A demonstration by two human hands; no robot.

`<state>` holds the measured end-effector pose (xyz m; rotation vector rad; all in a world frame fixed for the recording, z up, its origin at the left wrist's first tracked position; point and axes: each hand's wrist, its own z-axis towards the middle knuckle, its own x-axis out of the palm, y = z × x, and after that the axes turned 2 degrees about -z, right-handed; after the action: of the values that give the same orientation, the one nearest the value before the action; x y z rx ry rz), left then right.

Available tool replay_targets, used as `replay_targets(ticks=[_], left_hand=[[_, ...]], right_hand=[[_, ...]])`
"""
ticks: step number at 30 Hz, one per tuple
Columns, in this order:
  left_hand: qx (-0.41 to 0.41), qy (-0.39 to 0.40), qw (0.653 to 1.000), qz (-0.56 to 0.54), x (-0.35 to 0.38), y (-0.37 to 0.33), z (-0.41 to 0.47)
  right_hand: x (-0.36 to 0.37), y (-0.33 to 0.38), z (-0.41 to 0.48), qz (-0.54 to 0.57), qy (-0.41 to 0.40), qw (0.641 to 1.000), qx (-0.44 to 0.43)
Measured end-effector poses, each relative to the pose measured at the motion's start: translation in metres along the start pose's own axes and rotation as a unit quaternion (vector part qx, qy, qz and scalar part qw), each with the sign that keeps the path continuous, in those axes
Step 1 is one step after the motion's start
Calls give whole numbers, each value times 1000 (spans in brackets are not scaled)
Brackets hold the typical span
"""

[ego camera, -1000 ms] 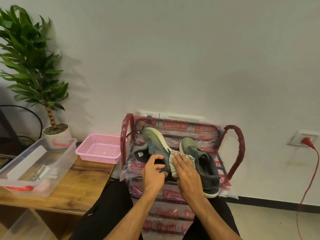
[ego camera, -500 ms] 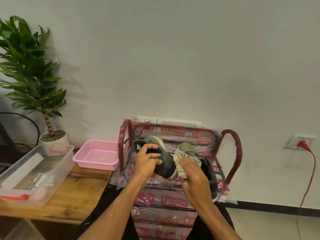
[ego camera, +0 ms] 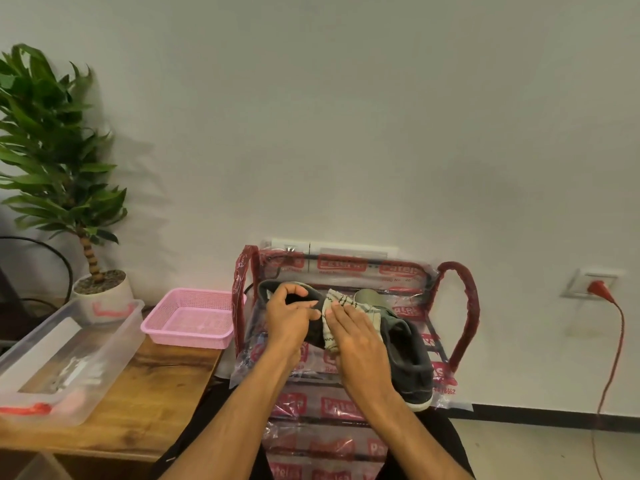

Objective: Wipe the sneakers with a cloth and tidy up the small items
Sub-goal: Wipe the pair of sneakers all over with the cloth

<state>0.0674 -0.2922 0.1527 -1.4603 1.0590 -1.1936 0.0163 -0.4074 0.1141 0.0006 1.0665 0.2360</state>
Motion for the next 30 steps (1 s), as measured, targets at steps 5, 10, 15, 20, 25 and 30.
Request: replay_targets(ticks=[5, 10, 15, 20, 25, 30], left_hand=[[-14, -28, 999, -29, 1, -5, 4], [-16, -43, 998, -44, 1, -3, 4], [-26, -27, 999, -19, -2, -4, 9], [-53, -5, 998, -22, -1, -1, 9], [-103, 41, 992, -60, -8, -5, 14], [-132, 65, 987, -71, -13, -15, 21]], right_hand=[[-5, 17, 21, 16, -8, 998, 67], [-3, 18, 26, 17, 0, 997, 73], [-5, 8, 2, -37, 35, 999, 9], [-8, 1, 19, -47, 62, 996, 42], [-8, -1, 22, 38, 31, 997, 54], [3, 1, 1, 49, 7, 999, 2]])
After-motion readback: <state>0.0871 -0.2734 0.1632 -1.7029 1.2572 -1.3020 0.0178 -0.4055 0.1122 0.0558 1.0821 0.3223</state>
